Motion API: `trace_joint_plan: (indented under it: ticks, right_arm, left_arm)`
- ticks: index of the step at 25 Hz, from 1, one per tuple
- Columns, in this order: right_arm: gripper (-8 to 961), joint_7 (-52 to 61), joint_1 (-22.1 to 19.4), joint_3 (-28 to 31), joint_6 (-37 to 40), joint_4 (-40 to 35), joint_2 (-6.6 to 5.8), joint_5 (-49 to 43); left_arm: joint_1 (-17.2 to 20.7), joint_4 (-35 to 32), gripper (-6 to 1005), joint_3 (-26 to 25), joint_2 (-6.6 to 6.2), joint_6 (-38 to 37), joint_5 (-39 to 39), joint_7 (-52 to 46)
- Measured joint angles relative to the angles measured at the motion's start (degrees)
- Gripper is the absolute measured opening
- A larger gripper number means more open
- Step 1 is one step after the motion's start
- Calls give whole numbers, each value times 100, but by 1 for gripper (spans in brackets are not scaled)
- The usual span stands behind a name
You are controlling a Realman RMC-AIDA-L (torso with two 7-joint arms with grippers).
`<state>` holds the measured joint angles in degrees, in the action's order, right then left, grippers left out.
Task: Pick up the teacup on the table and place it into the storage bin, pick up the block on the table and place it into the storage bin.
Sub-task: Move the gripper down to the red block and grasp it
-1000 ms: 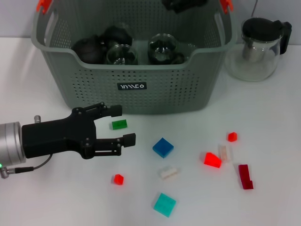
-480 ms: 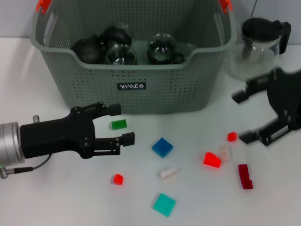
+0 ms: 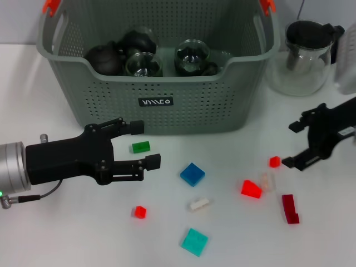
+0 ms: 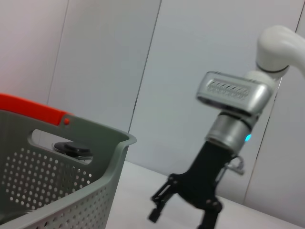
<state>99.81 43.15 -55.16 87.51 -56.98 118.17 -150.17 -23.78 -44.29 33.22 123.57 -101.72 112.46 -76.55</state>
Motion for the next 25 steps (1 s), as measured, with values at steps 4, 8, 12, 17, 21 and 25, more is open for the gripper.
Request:
trace_joint_plan:
  ticks: [4,8,12,17,21,25]
  right_arm:
    - [941,-64,152,-241,-666,546,63,-80]
    - [936,-68,247,-407,-1085,910,90,-88]
    - [928,-79,267,-480,-1326,1074,105,-93]
    - [906,-142,258,-515,-1450,1176,124,-97]
    - [848,-147,272,-542,-1496,1241,126,-100]
    - [789,-169,273,-574,-1515,1304,127,-101]
  left_arm:
    - [9,0,919,0,0,3,5,0]
    - [16,0,919,0,0,3,7,0]
    - [27,0,918,0,0,3,10,0]
    - [32,0,917,0,0,11,13,-1]
    - [35,0,917,-16,0,12,13,-7]
    - [40,0,918,-30,3,12,13,-7]
